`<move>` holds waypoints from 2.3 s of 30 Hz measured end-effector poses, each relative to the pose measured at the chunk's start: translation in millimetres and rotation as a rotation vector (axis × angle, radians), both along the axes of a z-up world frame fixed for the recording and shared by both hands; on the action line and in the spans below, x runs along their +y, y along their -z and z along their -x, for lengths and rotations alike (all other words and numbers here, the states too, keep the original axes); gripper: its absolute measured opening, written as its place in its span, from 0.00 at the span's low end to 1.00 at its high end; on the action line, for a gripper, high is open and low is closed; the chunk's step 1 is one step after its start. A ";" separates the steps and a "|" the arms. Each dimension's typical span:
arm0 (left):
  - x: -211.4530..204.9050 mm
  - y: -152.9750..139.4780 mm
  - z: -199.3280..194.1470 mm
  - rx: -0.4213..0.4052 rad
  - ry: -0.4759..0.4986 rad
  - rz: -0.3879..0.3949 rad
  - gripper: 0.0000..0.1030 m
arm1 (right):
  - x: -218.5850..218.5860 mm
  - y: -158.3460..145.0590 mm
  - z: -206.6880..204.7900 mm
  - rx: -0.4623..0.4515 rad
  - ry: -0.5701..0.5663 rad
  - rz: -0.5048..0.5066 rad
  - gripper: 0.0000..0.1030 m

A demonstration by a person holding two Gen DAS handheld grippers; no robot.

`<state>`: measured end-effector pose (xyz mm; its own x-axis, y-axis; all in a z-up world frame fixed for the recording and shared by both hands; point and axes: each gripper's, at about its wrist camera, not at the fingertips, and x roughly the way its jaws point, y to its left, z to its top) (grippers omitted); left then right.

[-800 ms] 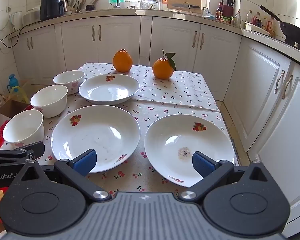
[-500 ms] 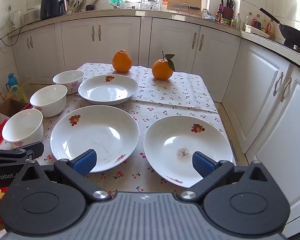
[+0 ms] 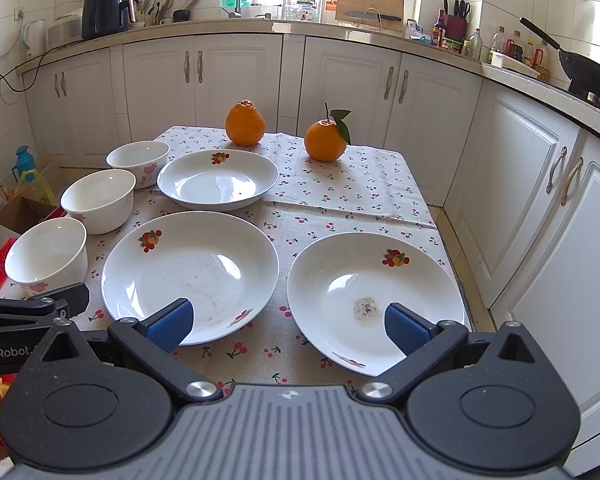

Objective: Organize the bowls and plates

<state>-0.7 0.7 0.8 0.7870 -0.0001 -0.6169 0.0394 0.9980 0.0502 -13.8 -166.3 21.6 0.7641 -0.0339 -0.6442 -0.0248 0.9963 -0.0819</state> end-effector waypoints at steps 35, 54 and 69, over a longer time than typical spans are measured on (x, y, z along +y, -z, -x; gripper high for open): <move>1.1 -2.1 -0.8 -0.004 -0.002 0.005 0.99 | 0.8 -1.8 -0.3 -0.004 -0.002 0.008 1.00; 1.8 -1.6 -0.2 -0.007 -0.002 0.007 0.99 | 1.2 -3.1 1.8 -0.011 -0.006 0.011 1.00; -2.0 -1.7 -0.4 -0.012 0.010 -0.011 0.99 | -1.5 -2.5 1.7 -0.015 -0.012 0.009 1.00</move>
<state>-0.3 -1.3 2.5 0.7945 -0.0019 -0.6073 0.0492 0.9969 0.0612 -15.5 -167.8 24.0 0.7738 -0.0305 -0.6326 -0.0353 0.9952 -0.0912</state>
